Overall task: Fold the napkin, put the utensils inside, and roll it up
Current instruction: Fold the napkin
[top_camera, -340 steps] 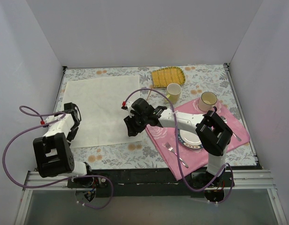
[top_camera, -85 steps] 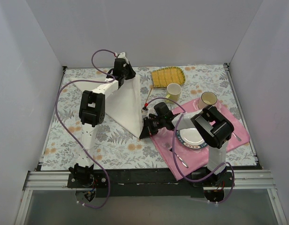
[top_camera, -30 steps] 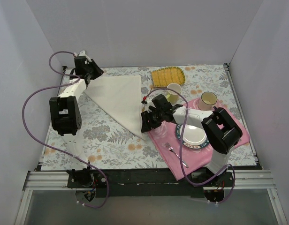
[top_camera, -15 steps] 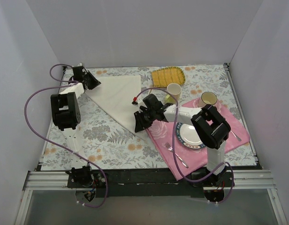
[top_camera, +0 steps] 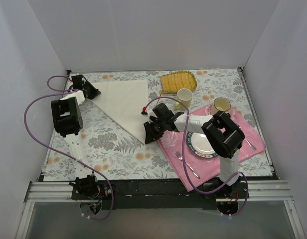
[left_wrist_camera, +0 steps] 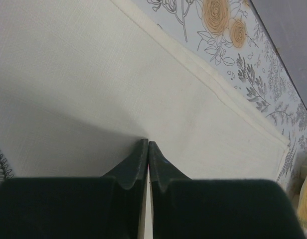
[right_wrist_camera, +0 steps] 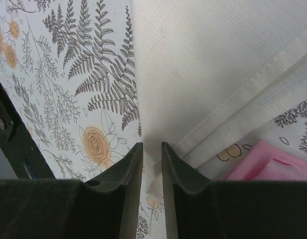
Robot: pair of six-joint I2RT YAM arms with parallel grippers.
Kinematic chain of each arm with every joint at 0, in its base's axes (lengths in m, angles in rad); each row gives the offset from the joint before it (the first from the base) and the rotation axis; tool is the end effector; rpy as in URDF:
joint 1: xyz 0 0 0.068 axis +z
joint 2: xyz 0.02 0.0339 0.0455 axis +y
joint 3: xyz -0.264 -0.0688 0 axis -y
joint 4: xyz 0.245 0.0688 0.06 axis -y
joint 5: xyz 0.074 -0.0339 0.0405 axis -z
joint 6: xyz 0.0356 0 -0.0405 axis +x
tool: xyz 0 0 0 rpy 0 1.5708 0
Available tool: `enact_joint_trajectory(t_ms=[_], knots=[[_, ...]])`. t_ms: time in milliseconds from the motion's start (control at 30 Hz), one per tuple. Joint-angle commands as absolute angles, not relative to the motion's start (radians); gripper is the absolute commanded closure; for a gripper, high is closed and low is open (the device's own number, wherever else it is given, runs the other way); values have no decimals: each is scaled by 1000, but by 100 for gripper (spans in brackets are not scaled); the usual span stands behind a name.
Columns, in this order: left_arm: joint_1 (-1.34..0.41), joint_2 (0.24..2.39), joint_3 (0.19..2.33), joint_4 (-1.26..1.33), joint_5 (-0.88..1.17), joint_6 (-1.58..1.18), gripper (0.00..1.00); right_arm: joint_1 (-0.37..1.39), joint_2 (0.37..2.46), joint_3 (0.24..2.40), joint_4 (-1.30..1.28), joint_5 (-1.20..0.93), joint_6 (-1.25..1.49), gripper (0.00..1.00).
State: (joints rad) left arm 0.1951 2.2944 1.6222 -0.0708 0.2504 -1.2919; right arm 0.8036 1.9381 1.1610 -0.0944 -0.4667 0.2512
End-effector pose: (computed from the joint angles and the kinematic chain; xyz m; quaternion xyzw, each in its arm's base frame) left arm 0.4959 0.0890 0.1323 -0.5779 0.7027 -0.3056 0.2809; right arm 0.2659 0.2988 0.1499 -0.3255 0.8578 0.3555 0.1787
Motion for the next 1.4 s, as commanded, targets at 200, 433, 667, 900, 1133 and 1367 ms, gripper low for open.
enact_joint_trajectory(t_ms=[200, 433, 667, 900, 1133, 1367], knots=[[247, 2122, 1456, -251, -26, -1239, 100, 903, 1945, 1020, 34, -537, 325, 70], [235, 1939, 1344, -230, -26, -1261, 97, 943, 1817, 1003, 32, -569, 358, 69], [72, 1919, 1417, -193, 190, -1255, 61, 755, 1654, 1022, -31, -537, 360, 48], [-193, 2057, 1571, -186, 110, -1135, 45, 700, 1637, 985, -35, -540, 357, 43], [-379, 2201, 1695, -149, -308, -930, 60, 673, 1635, 956, -9, -557, 371, 44], [-393, 2299, 1812, -146, -333, -910, 66, 663, 1647, 950, -9, -564, 360, 44]])
